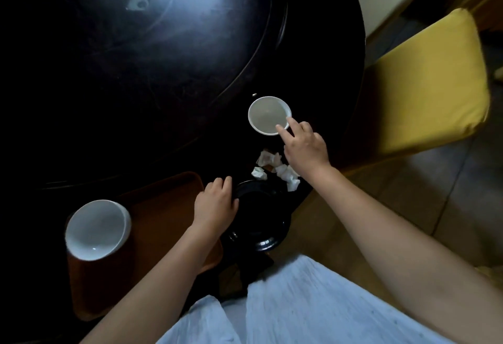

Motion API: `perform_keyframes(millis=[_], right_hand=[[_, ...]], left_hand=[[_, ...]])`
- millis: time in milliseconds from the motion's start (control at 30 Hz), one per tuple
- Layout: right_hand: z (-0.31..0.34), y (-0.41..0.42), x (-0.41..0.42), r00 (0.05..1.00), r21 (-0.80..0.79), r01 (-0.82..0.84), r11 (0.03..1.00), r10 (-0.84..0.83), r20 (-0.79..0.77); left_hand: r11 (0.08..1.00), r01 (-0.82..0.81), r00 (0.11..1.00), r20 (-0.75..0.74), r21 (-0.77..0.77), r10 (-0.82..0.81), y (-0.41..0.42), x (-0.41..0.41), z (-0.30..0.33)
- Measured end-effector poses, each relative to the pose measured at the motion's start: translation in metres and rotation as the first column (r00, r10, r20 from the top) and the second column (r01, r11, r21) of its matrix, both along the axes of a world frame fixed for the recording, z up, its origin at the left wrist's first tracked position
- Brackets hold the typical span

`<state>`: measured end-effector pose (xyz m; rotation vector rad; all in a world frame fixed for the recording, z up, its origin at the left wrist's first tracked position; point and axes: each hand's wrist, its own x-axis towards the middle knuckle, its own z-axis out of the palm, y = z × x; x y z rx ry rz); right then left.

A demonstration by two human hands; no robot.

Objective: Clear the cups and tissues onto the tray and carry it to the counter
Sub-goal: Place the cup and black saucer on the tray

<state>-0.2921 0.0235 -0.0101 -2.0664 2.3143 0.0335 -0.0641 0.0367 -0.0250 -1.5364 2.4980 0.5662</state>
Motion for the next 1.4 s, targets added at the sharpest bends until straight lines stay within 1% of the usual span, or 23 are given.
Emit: perform_keyframes(millis=[67,167,267,400,500,633,733,800,867,967,1000,1067,1233,1333,1400], right_hand=[[-0.008,-0.008,-0.007,0.999,0.002,-0.043,0.999,0.043,0.031],[-0.017,-0.017,-0.013,0.989,-0.015,-0.113,0.993,0.114,0.098],[-0.022,-0.024,-0.013,0.98,-0.025,-0.154,0.988,0.156,0.124],[-0.021,-0.033,-0.013,0.983,-0.027,-0.149,0.989,0.151,0.105],[-0.023,-0.033,-0.015,0.98,-0.056,-0.152,0.987,0.158,0.118],[-0.027,-0.029,-0.014,0.976,-0.101,-0.127,0.987,0.142,0.163],[-0.022,-0.021,-0.008,0.963,-0.195,-0.109,0.975,0.152,0.221],[-0.017,-0.013,-0.001,0.958,-0.25,-0.106,0.962,0.166,0.234],[-0.011,-0.004,0.006,0.953,-0.293,-0.095,0.951,0.172,0.251],[-0.001,0.012,0.019,0.946,-0.355,-0.062,0.933,0.169,0.278],[0.003,0.018,0.024,0.944,-0.373,-0.049,0.927,0.166,0.287],[0.009,0.03,0.038,0.938,-0.406,-0.039,0.913,0.174,0.3],[0.017,0.055,0.083,0.923,-0.462,-0.083,0.883,0.244,0.299],[0.015,0.064,0.112,0.902,-0.482,-0.148,0.863,0.318,0.291],[0.011,0.069,0.13,0.882,-0.462,-0.198,0.864,0.363,0.301]], left_hand=[[0.996,-0.068,0.998,0.01,0.056,0.068,0.0,-0.003,-0.002],[0.977,-0.166,0.985,-0.016,0.131,0.169,-0.003,-0.003,-0.004],[0.935,-0.232,0.965,-0.058,0.268,0.256,-0.01,-0.001,-0.004],[0.881,-0.257,0.939,-0.112,0.398,0.325,-0.017,0.004,-0.003],[0.856,-0.232,0.929,-0.155,0.462,0.335,-0.017,0.009,0.001],[0.825,-0.239,0.9,-0.201,0.512,0.386,-0.013,0.024,0.003],[0.797,-0.294,0.864,-0.211,0.528,0.458,-0.012,0.044,0.002],[0.777,-0.355,0.812,-0.24,0.52,0.532,-0.013,0.055,0.004],[0.747,-0.384,0.736,-0.309,0.543,0.603,-0.011,0.065,0.009],[0.683,-0.422,0.591,-0.39,0.596,0.706,-0.005,0.08,0.016],[0.65,-0.448,0.531,-0.402,0.614,0.746,-0.002,0.086,0.016],[0.582,-0.499,0.418,-0.411,0.642,0.81,0.003,0.1,0.013],[0.517,-0.585,0.292,-0.432,0.625,0.853,0.024,0.128,0.001],[0.429,-0.607,0.175,-0.414,0.669,0.893,0.035,0.142,-0.009],[0.372,-0.622,0.108,-0.395,0.689,0.912,0.04,0.151,-0.017]])
